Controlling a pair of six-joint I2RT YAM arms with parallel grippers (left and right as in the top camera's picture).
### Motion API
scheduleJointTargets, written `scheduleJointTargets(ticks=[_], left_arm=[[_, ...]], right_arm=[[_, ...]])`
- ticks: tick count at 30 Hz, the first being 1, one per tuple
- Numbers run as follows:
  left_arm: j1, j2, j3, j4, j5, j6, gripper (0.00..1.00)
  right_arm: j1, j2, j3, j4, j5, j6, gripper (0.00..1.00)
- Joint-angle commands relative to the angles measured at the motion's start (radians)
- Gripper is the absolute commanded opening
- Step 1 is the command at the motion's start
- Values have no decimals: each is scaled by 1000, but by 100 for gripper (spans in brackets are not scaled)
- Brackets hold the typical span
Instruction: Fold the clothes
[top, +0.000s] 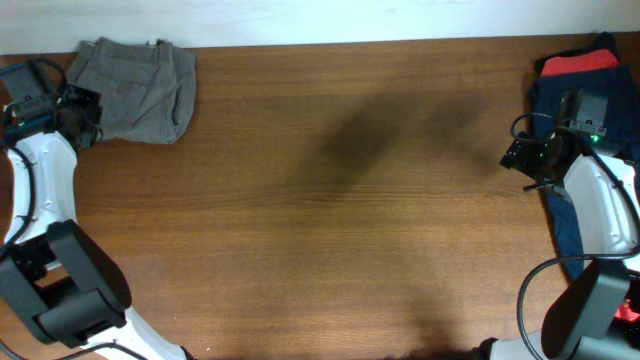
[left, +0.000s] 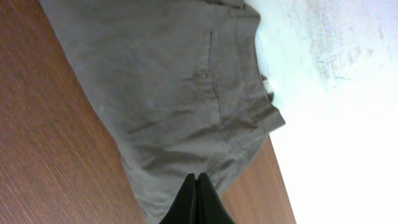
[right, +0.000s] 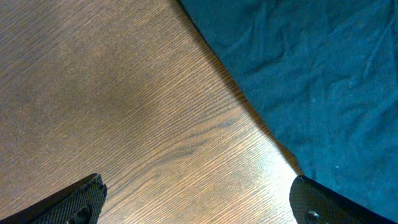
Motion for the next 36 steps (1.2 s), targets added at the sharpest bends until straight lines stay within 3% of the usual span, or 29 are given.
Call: scheduleJointTargets(ticks=[1, 9, 17, 25, 36], left_arm=[[-31, 23, -5, 1, -125, 46, 1], [-101, 164, -5, 27, -269, 175, 0], [-146, 295, -5, 179, -272, 482, 1], [-149, 313, -3, 191, -277, 500, 1], [-160, 195, -3, 196, -188, 500, 1]], right_arm=[[-2, 0, -4, 0, 2, -5, 99], [-2, 0, -4, 0, 2, -5, 99], [-2, 0, -4, 0, 2, -5, 99], [-2, 0, -4, 0, 2, -5, 99], [-2, 0, -4, 0, 2, -5, 99]])
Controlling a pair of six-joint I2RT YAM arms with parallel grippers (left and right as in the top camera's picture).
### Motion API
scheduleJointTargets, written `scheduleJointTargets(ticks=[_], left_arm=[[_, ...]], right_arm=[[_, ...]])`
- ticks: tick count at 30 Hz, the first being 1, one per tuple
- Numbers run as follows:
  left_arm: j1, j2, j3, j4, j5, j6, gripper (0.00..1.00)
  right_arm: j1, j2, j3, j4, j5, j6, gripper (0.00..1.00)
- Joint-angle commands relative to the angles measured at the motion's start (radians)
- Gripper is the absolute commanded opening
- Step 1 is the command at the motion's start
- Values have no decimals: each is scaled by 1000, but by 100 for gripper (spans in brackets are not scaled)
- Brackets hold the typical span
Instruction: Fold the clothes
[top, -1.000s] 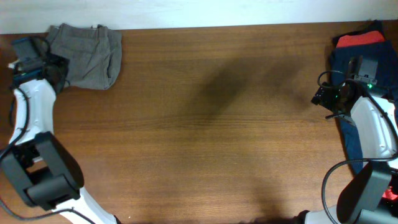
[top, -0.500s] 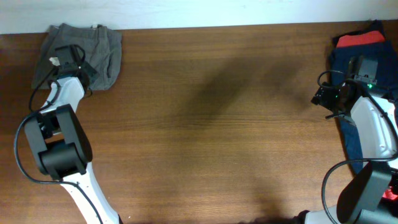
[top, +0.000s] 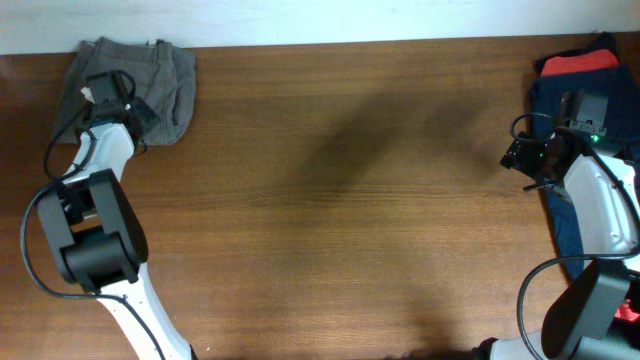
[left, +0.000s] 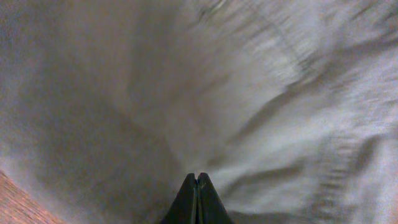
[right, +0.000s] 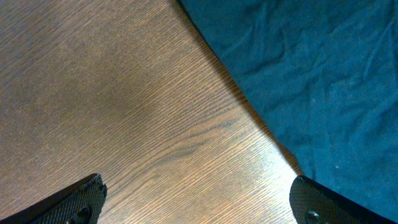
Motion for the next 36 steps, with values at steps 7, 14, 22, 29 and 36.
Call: scheduleJointTargets(ticks=[7, 14, 22, 29, 36], left_arm=[[-18, -8, -3, 15, 30, 16, 0], [-20, 99, -3, 37, 31, 17, 0], [-21, 58, 1, 43, 34, 17, 1], [-19, -110, 4, 124, -12, 48, 1], [-3, -124, 4, 197, -350, 50, 2]], right_arm=[[-2, 0, -4, 0, 2, -5, 99], [-2, 0, -4, 0, 2, -5, 99], [-2, 0, -4, 0, 2, -5, 99], [-2, 0, -4, 0, 2, -5, 99], [-2, 0, -4, 0, 2, -5, 99]])
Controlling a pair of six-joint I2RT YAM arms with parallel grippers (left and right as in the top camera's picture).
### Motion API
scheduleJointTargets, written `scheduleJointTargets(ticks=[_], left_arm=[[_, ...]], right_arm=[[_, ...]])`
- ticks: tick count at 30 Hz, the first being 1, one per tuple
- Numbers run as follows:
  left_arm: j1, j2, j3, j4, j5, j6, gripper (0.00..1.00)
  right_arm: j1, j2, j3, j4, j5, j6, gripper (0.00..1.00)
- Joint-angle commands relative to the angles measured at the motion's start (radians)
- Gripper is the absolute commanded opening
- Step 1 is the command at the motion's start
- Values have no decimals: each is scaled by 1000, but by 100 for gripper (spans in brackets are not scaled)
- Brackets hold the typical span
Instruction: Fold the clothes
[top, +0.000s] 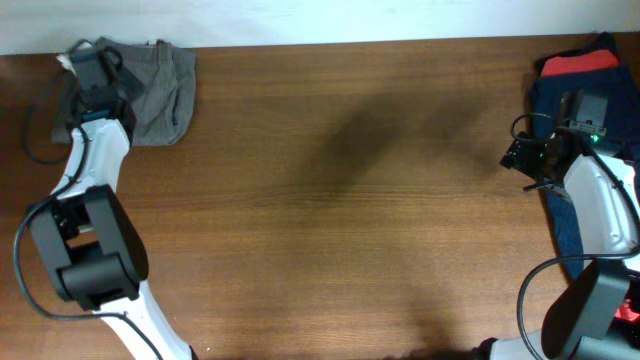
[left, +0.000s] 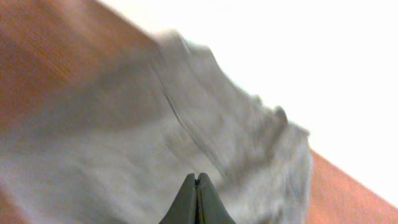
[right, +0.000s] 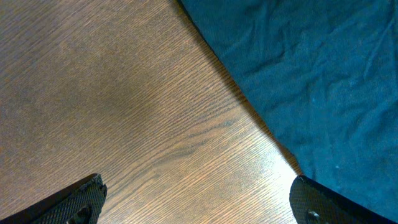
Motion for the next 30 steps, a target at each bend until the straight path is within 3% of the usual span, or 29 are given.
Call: scheduleJointTargets(ticks=[1, 4, 20, 25, 30], left_arm=[[16, 1, 3, 0, -266, 21, 2], [41, 27, 3, 16, -336, 34, 1], [161, 293, 3, 160, -321, 265, 9], [160, 316, 3, 154, -321, 272, 10], [147, 269, 3, 184, -325, 399, 9]], right_arm=[[-2, 0, -4, 0, 2, -5, 99], [-2, 0, -4, 0, 2, -5, 99], [-2, 0, -4, 0, 2, -5, 99], [-2, 0, -4, 0, 2, -5, 99], [-2, 1, -4, 0, 2, -5, 99]])
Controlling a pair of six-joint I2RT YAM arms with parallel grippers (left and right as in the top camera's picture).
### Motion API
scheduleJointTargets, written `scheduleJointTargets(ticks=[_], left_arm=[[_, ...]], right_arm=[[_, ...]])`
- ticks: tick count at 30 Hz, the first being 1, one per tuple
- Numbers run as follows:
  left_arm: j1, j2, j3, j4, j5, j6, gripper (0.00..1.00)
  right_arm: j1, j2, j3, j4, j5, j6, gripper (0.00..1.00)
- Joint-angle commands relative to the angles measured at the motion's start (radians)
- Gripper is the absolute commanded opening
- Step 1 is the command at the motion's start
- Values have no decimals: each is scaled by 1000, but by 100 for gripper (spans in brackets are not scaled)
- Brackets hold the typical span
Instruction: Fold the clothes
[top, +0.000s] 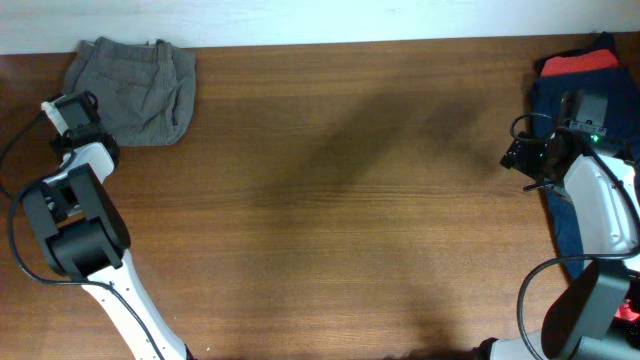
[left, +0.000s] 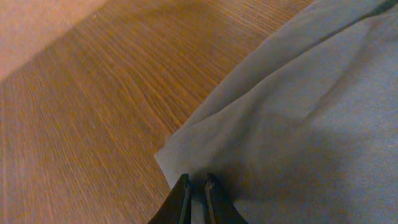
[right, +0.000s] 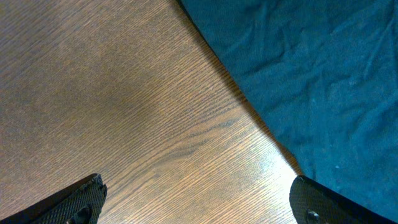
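Folded grey shorts (top: 135, 88) lie at the table's far left corner. My left gripper (top: 76, 118) sits at their near left corner. In the left wrist view its fingers (left: 181, 188) stand a sliver apart, pinched on the shorts' edge (left: 267, 124). A dark blue garment (top: 556, 100) with a red one (top: 582, 62) on it lies at the far right. My right gripper (right: 199, 205) hangs open over bare wood beside the blue cloth (right: 311, 74), with nothing between its fingers.
The brown wooden table (top: 340, 220) runs between the two piles. A white wall borders its far edge (top: 350, 20). The blue garment continues down the right edge under my right arm (top: 600, 210).
My left gripper was fully shut over the shorts' far left corner; now it is at their near left corner with cloth between its fingers. The right arm has not moved.
My left gripper was shut and empty just left of the shorts. It then sat over the shorts' middle, then over their far left corner, still shut. Now it pinches their near left edge. The shorts kept their shape and the right gripper stayed open in place.
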Motion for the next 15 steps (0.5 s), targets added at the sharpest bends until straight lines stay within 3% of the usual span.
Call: scheduleJointTargets(ticks=[1, 10, 15], left_arm=[[-17, -54, 0, 16, -12, 109, 9], [-94, -261, 0, 93, -10, 76, 9], [-161, -281, 0, 78, 176, 71, 7]], right_arm=[[-2, 0, -4, 0, 2, -5, 99], [-2, 0, -4, 0, 2, -5, 99], [-2, 0, -4, 0, 2, -5, 99]])
